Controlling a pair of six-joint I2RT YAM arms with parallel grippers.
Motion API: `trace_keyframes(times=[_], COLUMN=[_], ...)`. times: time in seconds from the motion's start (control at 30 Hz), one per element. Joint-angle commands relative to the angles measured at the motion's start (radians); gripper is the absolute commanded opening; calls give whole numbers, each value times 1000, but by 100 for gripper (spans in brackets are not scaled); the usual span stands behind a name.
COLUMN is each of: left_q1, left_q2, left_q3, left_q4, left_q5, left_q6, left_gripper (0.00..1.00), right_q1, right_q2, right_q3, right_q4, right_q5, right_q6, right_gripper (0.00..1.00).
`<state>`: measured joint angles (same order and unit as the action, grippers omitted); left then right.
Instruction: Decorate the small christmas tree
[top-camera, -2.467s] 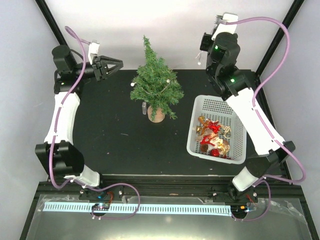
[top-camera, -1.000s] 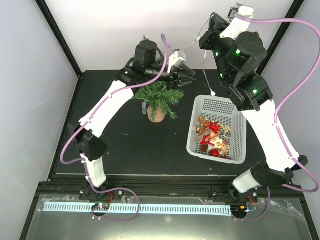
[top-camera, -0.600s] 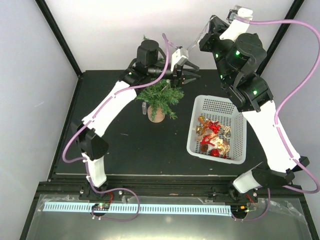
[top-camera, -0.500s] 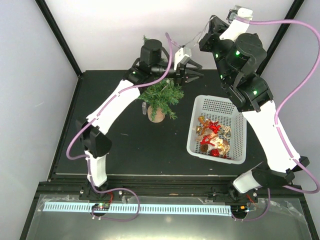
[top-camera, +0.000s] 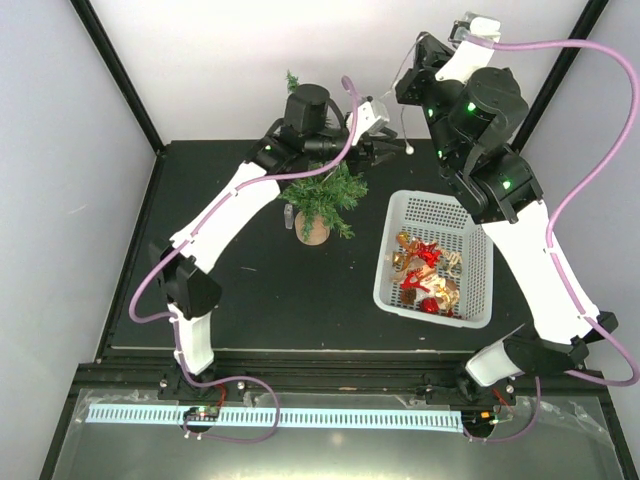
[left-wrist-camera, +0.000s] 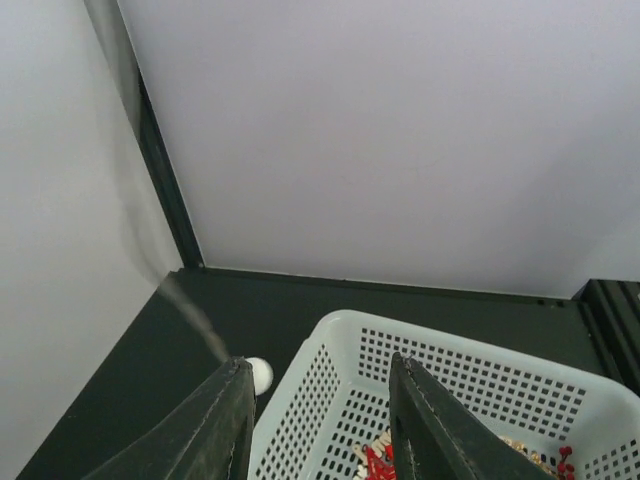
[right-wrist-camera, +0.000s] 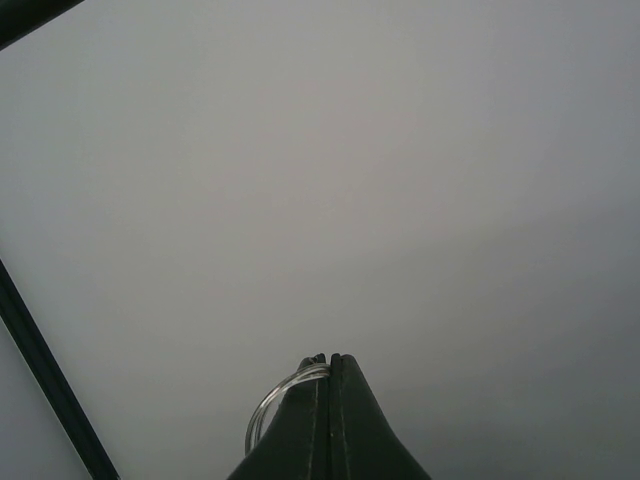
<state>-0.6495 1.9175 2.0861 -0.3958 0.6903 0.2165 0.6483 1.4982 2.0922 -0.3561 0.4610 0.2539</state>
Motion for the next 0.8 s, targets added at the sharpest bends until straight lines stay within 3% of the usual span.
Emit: trace_keyframes(times=[0.0,0.33,0.4,0.53,0.77], left_q1=[-3,-4,-4,-5,-4], left_q2=[-64,9,9,-18,-105], left_q3=[-26,54,57,43,-69], left_q4=[-27,-17,-32,-81,-59], left_q5=[-21,-78,-115,-124,-134], left_q6=[54,14,27,65,94], left_gripper=[39,44,42,22,24], right_q1=[5,4,4,5,4], right_q2=[-4,12,12,16,19], right_q3=[-11,-2,-3,-6,-27], right_q4=[35,45,45,49,70], right_q5=[-2,-7,-5,1,7], right_q6=[-19,-22,-25,-39,-42], right_gripper=[1,1,1,1,1])
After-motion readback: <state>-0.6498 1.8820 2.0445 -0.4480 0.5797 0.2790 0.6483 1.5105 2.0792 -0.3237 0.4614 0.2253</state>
